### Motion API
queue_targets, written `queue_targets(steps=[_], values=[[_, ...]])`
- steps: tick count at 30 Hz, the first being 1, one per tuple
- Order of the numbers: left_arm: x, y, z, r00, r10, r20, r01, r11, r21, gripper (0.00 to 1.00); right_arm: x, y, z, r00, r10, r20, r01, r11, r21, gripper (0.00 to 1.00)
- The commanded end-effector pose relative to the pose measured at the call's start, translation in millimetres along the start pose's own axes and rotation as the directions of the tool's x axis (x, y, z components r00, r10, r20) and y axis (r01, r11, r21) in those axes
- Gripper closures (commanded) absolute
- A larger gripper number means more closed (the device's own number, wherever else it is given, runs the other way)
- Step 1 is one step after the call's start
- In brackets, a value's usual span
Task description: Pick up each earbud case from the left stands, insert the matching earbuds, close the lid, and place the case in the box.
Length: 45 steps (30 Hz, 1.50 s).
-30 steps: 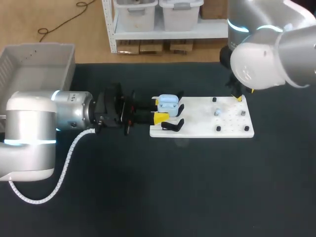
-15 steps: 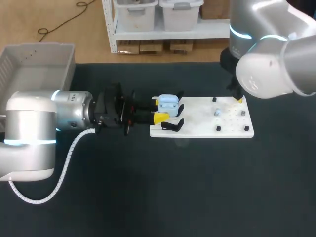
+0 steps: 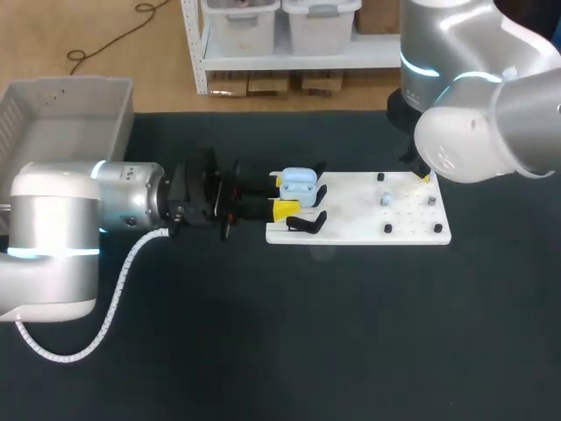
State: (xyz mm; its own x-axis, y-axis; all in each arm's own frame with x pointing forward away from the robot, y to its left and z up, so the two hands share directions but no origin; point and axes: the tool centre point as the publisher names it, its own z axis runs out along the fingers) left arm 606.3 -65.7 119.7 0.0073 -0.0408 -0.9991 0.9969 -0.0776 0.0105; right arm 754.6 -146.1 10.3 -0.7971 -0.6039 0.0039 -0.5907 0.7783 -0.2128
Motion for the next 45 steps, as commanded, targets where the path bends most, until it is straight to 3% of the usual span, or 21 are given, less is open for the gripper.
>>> queue_targets(steps=[1, 6, 8, 11, 15, 25, 33, 39, 45], values=[[0.7, -1.2, -0.3, 1.0, 0.003, 0.002, -0.003, 1.0, -0.003, 1.0, 0.7, 0.2, 1.8, 1.0, 0.001, 0.004, -0.001, 1.0, 0.007, 0.65], [0.7, -1.2, -0.3, 1.0, 0.003, 0.002, -0.003, 1.0, -0.003, 1.0, 0.7, -0.2, 2.6, 1.0, 0.0, 0.003, 0.0, 1.0, 0.012, 0.67], [0.7, -1.2, -0.3, 1.0, 0.003, 0.002, -0.003, 1.0, -0.003, 1.0, 0.5, -0.3, 2.8, 1.0, 0.0, 0.002, 0.0, 1.0, 0.013, 0.76], [0.7, -1.2, -0.3, 1.0, 0.003, 0.002, -0.003, 1.0, -0.003, 1.0, 0.2, -0.2, 3.1, 1.0, 0.0, 0.001, 0.0, 1.0, 0.014, 0.8], [0.7, -1.2, -0.3, 1.0, 0.003, 0.002, -0.003, 1.0, -0.003, 1.0, 0.1, 0.5, 3.9, 1.0, 0.0, -0.004, 0.0, 1.0, 0.019, 1.0], [0.7, -1.2, -0.3, 1.0, 0.003, 0.002, -0.003, 1.0, -0.003, 1.0, 13.6, 6.7, -11.1, 1.0, 0.015, -0.01, -0.014, 0.999, 0.05, 1.0], [0.7, -1.2, -0.3, 1.0, 0.003, 0.002, -0.003, 1.0, -0.003, 1.0, 30.2, 17.7, -45.2, 0.997, 0.078, 0.0, -0.078, 0.995, 0.054, 1.0], [0.7, -1.2, -0.3, 1.0, 0.003, 0.002, -0.003, 1.0, -0.003, 1.0, 46.1, 43.4, -83.6, 0.987, 0.158, -0.011, -0.157, 0.986, 0.057, 1.0], [0.7, -1.2, -0.3, 1.0, 0.003, 0.002, -0.003, 1.0, -0.003, 1.0, 58.2, 82.0, -130.4, 0.952, 0.304, -0.028, -0.304, 0.952, 0.025, 1.0]])
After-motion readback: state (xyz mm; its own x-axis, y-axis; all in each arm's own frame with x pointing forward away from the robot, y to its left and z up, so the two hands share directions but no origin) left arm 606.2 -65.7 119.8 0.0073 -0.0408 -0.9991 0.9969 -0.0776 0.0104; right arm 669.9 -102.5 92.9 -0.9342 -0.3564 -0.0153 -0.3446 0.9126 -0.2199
